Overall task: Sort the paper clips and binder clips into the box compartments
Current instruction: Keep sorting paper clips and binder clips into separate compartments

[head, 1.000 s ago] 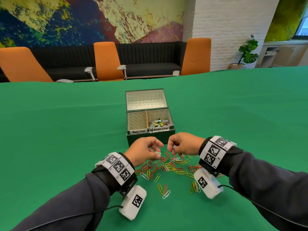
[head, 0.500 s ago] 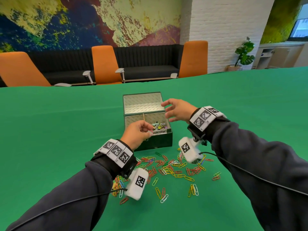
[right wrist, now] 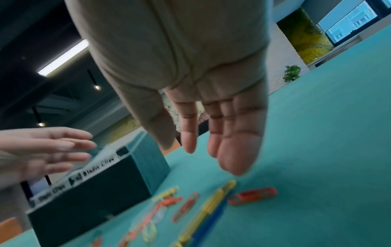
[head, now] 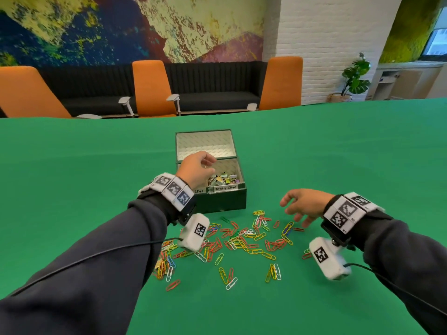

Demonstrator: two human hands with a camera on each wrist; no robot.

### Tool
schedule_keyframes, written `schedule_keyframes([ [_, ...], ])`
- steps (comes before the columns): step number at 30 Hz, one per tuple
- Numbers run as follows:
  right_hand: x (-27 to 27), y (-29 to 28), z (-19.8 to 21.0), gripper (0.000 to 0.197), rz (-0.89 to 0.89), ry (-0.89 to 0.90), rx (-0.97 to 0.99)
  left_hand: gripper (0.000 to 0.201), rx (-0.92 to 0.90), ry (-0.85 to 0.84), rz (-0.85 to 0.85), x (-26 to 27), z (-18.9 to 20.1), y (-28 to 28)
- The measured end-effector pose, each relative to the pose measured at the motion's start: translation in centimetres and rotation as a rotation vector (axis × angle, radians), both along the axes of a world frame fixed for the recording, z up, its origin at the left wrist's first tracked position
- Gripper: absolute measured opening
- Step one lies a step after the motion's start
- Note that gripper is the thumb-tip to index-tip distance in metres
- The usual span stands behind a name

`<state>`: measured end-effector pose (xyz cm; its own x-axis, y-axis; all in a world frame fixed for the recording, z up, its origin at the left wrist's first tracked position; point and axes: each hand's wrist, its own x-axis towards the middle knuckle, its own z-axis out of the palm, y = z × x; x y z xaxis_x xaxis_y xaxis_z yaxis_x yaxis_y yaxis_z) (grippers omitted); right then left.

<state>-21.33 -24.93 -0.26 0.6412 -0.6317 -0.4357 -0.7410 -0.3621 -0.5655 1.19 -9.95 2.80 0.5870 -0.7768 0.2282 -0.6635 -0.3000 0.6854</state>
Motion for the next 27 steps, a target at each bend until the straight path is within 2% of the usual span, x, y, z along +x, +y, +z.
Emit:
schedule_keyframes([
  [3,0.1,0.4,-0.5,0.015,0.067,0.222,-0.13,0.015,-0.009,-0.003,-0.037,-0.4,-0.4,2.8],
  [5,0.8,1.2,-0.4,0.008,0.098,0.249,-0.21,0.012,0.028,-0.001,-0.055,-0.5,-0.9,4.9],
  [7,1.9,1.9,-0.7,0.008,0.089,0.177,-0.083,0.011,0.068,0.03,-0.062,-0.5,-1.4,6.8],
  [9,3.0,3.5,-0.6,0.012,0.101,0.151,0.168,0.01,0.114,0.05,-0.071,-0.5,-2.0,8.5],
  [11,4.0,4.6,-0.4,0.008,0.154,0.141,0.243,0.008,0.17,0.066,-0.083,-0.2,-2.7,9.8],
  [12,4.6,4.6,-0.3,0.009,0.151,0.119,0.202,0.007,0.2,0.073,-0.084,0.1,-2.9,10.4],
  [15,5.8,3.2,-0.3,0.023,0.091,0.045,-0.096,0.006,0.329,0.057,-0.063,1.3,-3.7,11.6],
  [18,6.1,2.6,-0.2,0.03,0.062,0.015,-0.164,0.011,0.526,0.02,-0.056,2.3,-4.2,12.1],
  [21,6.4,4.3,-0.4,0.021,0.206,0.178,-0.187,0.031,0.726,-0.062,-0.09,2.2,-4.4,11.7],
  [23,6.8,6.0,-0.6,0.022,0.322,0.261,-0.272,0.04,0.828,-0.159,-0.123,1.6,-4.4,11.2],
  [25,7.3,7.5,-1.1,0.023,0.438,0.339,-0.402,0.044,0.864,-0.226,-0.166,0.9,-4.3,10.4],
  [27,7.6,8.2,-1.8,0.016,0.514,0.364,-0.485,0.043,0.847,-0.266,-0.227,-0.1,-4.1,9.4],
])
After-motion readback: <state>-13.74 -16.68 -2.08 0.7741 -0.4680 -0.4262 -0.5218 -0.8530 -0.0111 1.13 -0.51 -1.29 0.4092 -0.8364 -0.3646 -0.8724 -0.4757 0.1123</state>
